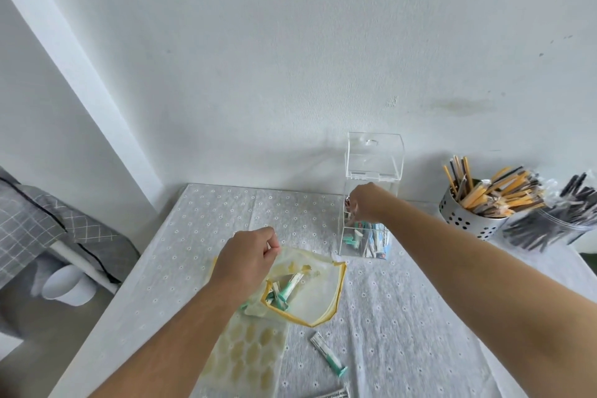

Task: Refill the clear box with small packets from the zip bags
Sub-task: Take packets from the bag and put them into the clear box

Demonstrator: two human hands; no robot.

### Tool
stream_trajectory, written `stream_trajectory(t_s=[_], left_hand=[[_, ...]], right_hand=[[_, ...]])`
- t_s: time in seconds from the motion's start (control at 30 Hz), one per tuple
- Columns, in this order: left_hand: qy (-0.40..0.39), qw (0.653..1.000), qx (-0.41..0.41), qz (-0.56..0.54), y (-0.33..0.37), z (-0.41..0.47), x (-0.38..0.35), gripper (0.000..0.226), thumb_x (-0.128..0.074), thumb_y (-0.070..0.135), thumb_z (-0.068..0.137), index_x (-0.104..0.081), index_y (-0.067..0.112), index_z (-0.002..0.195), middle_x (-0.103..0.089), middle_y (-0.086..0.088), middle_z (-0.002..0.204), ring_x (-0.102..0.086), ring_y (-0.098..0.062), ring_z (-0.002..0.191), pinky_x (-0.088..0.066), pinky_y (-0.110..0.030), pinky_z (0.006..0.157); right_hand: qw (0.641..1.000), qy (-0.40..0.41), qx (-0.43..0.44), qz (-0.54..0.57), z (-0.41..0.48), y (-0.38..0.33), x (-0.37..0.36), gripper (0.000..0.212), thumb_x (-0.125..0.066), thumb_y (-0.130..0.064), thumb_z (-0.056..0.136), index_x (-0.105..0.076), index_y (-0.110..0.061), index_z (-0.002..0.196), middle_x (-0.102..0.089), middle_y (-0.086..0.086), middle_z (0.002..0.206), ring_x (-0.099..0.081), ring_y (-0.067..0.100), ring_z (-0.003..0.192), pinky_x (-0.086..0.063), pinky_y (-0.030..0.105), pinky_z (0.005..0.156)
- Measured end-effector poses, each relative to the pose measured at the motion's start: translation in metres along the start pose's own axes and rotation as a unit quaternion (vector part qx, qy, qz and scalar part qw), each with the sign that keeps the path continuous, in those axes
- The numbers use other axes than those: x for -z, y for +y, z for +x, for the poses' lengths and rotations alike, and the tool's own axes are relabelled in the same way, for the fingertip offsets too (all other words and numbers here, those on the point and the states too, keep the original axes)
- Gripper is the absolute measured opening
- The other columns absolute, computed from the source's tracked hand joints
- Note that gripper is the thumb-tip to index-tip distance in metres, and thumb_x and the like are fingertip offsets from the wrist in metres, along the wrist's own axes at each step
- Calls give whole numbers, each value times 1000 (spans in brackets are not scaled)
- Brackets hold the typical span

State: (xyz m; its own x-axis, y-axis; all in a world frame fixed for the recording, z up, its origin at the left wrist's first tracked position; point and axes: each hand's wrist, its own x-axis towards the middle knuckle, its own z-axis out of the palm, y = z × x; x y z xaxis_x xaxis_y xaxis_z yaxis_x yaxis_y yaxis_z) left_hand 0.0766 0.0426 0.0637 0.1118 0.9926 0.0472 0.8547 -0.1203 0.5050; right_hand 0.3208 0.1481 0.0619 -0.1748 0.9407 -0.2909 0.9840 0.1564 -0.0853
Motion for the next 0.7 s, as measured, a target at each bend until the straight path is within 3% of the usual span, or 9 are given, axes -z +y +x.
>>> stream_trajectory(t_s=[0.1,0.2,0.3,0.37,0.47,0.6,0.7], left_hand=[[0,1000,-3,-2,1,0,0,9,-61,16,86,-62,18,77,-48,10,51,-49,-14,53,-40,-24,54],[2,1000,0,-2,4,0,1,9,-61,16,86,-63,17,78,-48,11,53,-50,-15,56,-39,-25,54],[8,1000,13,-12,5,-1,4,8,-61,15,85,-63,16,78,-51,8,57,-54,-19,60,-45,-27,57],[13,1000,21,-18,6,-2,6,8,-60,15,85,-63,16,77,-52,6,58,-56,-20,61,-49,-31,60],[25,999,27,-28,7,-6,9,9,-60,15,85,-63,15,76,-54,4,59,-58,-23,64,-51,-34,62],[35,999,20,-35,10,-12,9,9,-61,16,85,-62,15,75,-57,1,58,-60,-25,64,-54,-36,63],[44,998,5,-41,9,-19,7,9,-61,16,85,-62,14,76,-57,0,57,-61,-26,64,-54,-37,64]], right_hand=[[998,37,12,42,-6,0,8,24,-55,-13,90,-68,-4,107,-68,9,114,-63,24,106,-50,32,94],[987,78,17,137,-18,-3,18,19,-66,-14,85,-70,-9,103,-69,8,106,-67,21,94,-53,27,81],[960,106,31,257,-45,-16,25,17,-71,-11,81,-71,-12,98,-72,8,94,-65,17,79,-52,25,72],[932,104,48,345,-68,-29,25,14,-72,-9,80,-71,-14,93,-71,7,86,-62,15,73,-56,31,75],[899,81,70,425,-98,-52,17,13,-71,-6,80,-71,-16,89,-68,2,77,-63,12,71,-56,29,76],[912,19,109,395,-119,-87,-16,14,-70,-6,81,-72,-12,94,-68,1,78,-64,11,74,-54,23,76],[944,-29,137,297,-110,-108,-46,24,-68,-9,83,-70,-7,107,-72,7,99,-67,18,95,-52,24,89]])
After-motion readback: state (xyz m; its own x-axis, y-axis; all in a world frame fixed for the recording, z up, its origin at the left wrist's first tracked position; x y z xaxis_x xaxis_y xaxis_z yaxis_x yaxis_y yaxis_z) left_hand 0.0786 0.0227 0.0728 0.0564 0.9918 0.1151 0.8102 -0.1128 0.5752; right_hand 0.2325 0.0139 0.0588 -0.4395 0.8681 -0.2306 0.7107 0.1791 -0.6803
